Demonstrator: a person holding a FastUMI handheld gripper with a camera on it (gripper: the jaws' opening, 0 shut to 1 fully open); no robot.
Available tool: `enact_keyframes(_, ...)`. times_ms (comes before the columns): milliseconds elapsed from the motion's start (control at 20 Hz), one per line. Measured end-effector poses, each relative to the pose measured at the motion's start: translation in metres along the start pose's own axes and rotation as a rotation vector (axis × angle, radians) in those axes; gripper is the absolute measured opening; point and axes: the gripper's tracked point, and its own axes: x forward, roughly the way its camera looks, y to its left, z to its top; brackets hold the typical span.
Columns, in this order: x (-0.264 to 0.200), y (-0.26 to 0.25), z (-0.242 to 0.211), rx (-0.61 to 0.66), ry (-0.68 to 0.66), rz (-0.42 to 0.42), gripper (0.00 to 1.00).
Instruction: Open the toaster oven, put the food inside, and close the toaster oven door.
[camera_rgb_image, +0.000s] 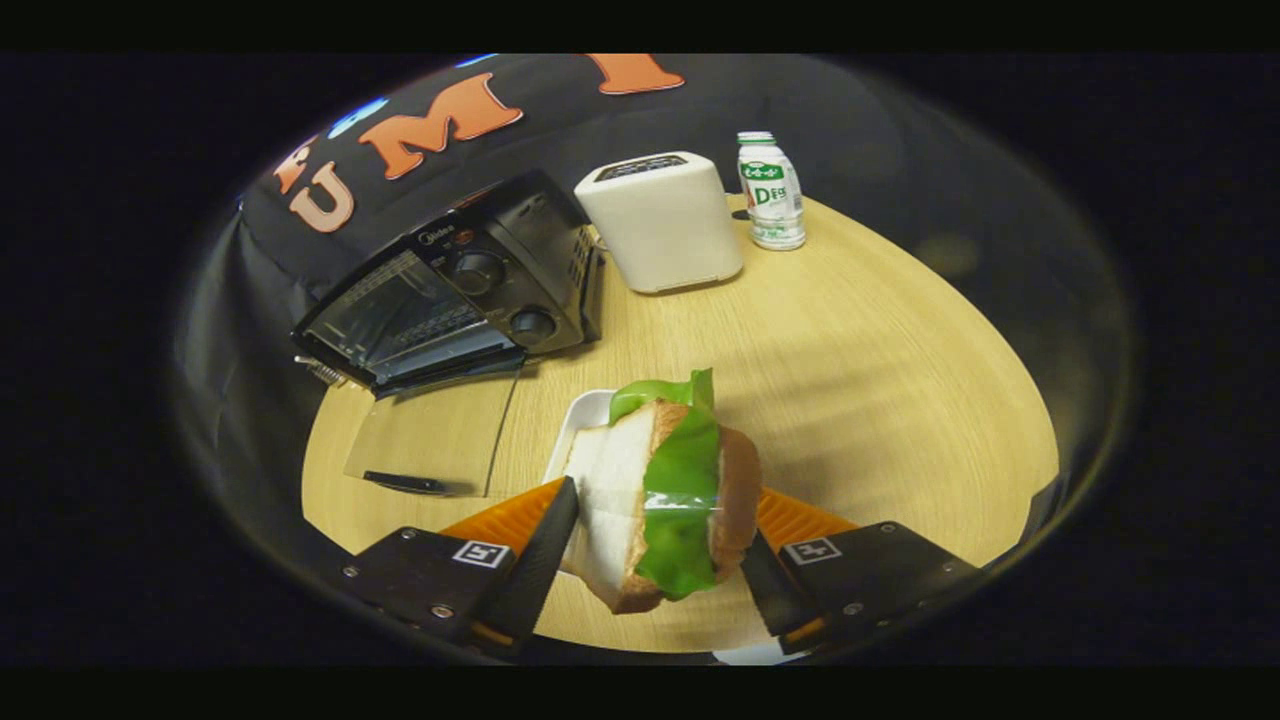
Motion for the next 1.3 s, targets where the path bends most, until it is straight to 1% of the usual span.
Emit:
enact_keyframes(150, 0.002, 0.004, 0.0, 0.028, 0.018, 0.042, 0.76)
enact_keyframes(250, 0.0, 0.009, 0.0, 0.057, 0.027, 0.065, 0.64)
enact_keyframes(300, 0.0, 0.013, 0.0, 0.067, 0.026, 0.077, 0.54)
enact_keyframes(400, -0.003, 0.017, 0.0, 0.059, 0.028, 0.088, 0.41)
enact_keyframes(500, -0.008, 0.019, 0.002, 0.054, 0.026, 0.095, 0.36)
enact_keyframes(650, -0.023, 0.022, 0.02, 0.069, -0.04, 0.076, 0.36)
enact_keyframes(800, -0.042, 0.036, 0.045, 0.105, -0.114, 0.082, 0.35)
enact_keyframes(1000, -0.054, 0.085, 0.065, 0.113, -0.168, 0.152, 0.35)
enact_keyframes(1150, -0.052, 0.126, 0.072, 0.114, -0.174, 0.215, 0.35)
enact_keyframes(1300, -0.044, 0.164, 0.076, 0.108, -0.166, 0.253, 0.35)
